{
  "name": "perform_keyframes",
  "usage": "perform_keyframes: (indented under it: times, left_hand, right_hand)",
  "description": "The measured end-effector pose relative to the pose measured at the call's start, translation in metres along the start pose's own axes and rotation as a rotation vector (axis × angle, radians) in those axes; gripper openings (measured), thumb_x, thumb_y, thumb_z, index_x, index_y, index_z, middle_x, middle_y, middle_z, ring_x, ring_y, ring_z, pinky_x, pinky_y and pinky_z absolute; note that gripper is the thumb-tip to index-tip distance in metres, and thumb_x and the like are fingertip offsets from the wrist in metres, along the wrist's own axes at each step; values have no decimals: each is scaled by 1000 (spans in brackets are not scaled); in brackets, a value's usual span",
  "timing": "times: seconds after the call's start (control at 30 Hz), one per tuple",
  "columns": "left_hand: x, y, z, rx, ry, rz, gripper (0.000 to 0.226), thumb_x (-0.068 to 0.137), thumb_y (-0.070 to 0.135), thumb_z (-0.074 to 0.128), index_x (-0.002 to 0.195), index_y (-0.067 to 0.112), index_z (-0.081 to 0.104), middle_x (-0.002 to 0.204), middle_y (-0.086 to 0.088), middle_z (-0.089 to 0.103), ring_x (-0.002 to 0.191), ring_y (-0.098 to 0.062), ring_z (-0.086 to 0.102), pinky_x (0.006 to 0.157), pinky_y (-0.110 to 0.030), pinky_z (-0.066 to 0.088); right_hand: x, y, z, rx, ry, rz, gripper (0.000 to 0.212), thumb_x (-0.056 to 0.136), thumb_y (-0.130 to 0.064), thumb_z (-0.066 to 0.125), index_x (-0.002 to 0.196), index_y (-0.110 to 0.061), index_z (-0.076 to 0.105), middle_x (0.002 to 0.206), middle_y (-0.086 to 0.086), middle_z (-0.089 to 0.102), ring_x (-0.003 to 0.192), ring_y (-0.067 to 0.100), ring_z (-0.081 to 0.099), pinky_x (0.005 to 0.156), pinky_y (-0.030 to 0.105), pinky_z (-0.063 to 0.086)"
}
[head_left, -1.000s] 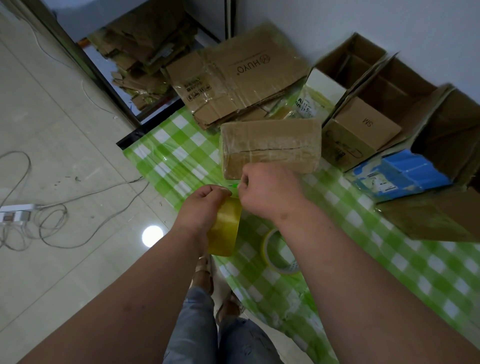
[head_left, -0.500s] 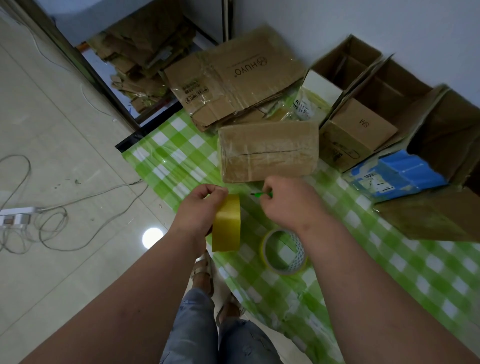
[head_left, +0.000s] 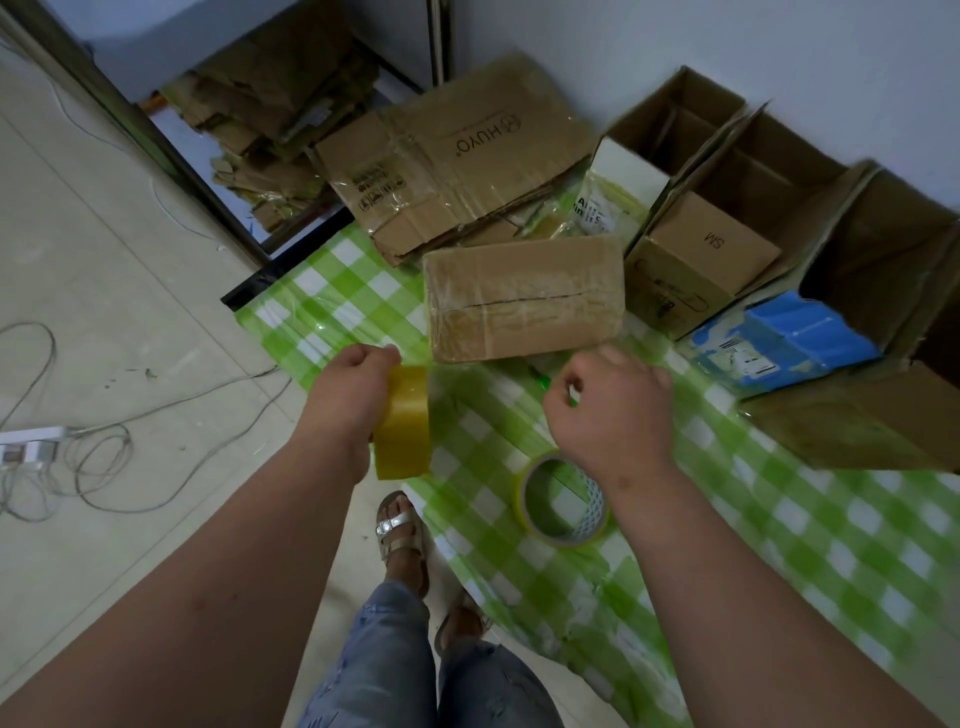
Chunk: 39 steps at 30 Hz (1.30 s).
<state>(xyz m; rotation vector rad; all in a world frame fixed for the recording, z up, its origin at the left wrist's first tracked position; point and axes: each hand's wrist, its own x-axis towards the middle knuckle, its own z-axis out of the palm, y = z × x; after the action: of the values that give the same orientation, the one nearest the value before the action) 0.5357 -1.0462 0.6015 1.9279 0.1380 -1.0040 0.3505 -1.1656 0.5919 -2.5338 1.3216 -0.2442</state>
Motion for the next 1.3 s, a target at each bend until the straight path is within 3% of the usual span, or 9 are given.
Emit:
perform_keyframes:
  times: [0.1, 0.2, 0.3, 0.43, 0.53, 0.8, 1.0, 1.17, 1.3]
  left_hand:
    - [3, 1, -3, 54, 69, 59, 13, 88, 43, 65, 83, 32, 60, 105, -8, 61, 103, -39, 60, 92, -58, 52]
    - [2, 0, 4, 74, 52, 177, 18, 84, 45, 71, 93, 36, 58, 104, -1, 58, 93, -30, 59, 77, -44, 54]
    - [-1, -3, 10, 133, 30, 282, 37, 79, 43, 76, 107, 39, 50, 99, 2, 58, 83, -21, 59, 65, -35, 50]
    - [1, -9, 12, 252, 31, 367, 55, 72, 39, 81, 110, 42, 42, 94, 8, 59, 75, -10, 62, 59, -35, 55]
    - [4, -8, 14, 379, 68, 419, 61, 69, 44, 82, 109, 44, 37, 88, 16, 55, 62, 5, 59, 47, -21, 43]
    - [12, -6, 25, 524, 164, 466, 60, 71, 54, 73, 111, 37, 32, 96, 3, 62, 71, -19, 64, 58, -32, 48]
    - [19, -8, 25, 551, 206, 512, 52, 78, 47, 69, 112, 36, 32, 103, 1, 60, 81, -24, 61, 61, -31, 41]
    - [21, -5, 25, 548, 196, 527, 46, 82, 54, 63, 112, 35, 34, 104, 2, 59, 81, -23, 60, 54, -27, 35]
    - [21, -5, 25, 544, 191, 543, 41, 86, 56, 57, 112, 33, 35, 103, 0, 59, 81, -24, 59, 59, -30, 39]
  right_hand:
    - [5, -13, -2, 79, 253, -68, 34, 75, -42, 61, 96, -16, 66, 101, 6, 55, 98, 29, 49, 83, 38, 34]
    - [19, -23, 2, -6, 145, -63, 73, 71, -62, 60, 133, -25, 50, 142, 12, 37, 133, 36, 30, 105, 55, 27]
    - [30, -31, 12, -100, 41, -110, 100, 66, -79, 53, 151, -32, 26, 161, 9, 11, 147, 40, 6, 114, 61, 9]
    - [36, -35, 26, -145, 25, -118, 107, 66, -84, 49, 154, -33, 17, 164, 7, 4, 148, 41, 1, 115, 62, 3]
    - [41, -37, 29, -153, 43, -114, 109, 66, -81, 57, 154, -31, 17, 163, 10, 6, 147, 42, 3, 115, 61, 2]
    - [40, -44, 35, -119, 39, -103, 105, 71, -65, 66, 155, -25, 16, 162, 13, 6, 147, 41, 2, 115, 57, -2]
    - [55, -33, 2, 52, 117, -65, 78, 60, -42, 50, 136, -28, 40, 149, 8, 34, 135, 36, 27, 107, 56, 20]
    - [75, -10, -10, 20, -96, 22, 117, 61, -24, 73, 149, -42, -1, 161, -5, -9, 148, 34, 2, 115, 57, 7]
    - [87, -6, -15, 63, -158, 18, 131, 59, -18, 81, 147, -47, -12, 155, -10, -7, 142, 33, 23, 112, 53, 23]
